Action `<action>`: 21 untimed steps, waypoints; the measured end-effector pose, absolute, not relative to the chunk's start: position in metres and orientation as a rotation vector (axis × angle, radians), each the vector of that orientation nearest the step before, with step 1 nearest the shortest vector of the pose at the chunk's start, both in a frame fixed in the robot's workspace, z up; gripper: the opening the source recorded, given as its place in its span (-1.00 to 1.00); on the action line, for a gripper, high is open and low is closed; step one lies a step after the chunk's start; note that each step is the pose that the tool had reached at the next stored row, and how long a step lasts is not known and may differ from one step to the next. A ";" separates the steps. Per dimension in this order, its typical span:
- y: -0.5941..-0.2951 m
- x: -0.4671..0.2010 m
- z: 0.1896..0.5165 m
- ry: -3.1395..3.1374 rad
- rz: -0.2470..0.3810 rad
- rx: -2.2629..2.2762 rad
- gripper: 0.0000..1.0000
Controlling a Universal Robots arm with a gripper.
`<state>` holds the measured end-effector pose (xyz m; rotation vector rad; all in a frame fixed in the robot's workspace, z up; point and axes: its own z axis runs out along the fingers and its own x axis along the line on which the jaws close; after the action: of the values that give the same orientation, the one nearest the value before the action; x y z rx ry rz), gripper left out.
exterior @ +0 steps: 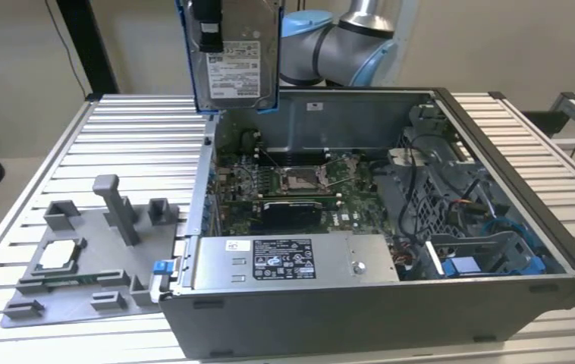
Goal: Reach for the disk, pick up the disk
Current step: 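Pick up the disk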
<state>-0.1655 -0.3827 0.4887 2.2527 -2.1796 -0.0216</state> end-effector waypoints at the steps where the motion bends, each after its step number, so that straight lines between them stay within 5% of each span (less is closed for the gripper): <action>1: -0.383 -0.161 0.489 -2.179 -0.022 2.253 -1.00; 21: -0.383 -0.083 0.489 -2.179 -0.024 2.252 -1.00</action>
<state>-0.0833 -0.3827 0.4887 2.2517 -2.1786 -0.0236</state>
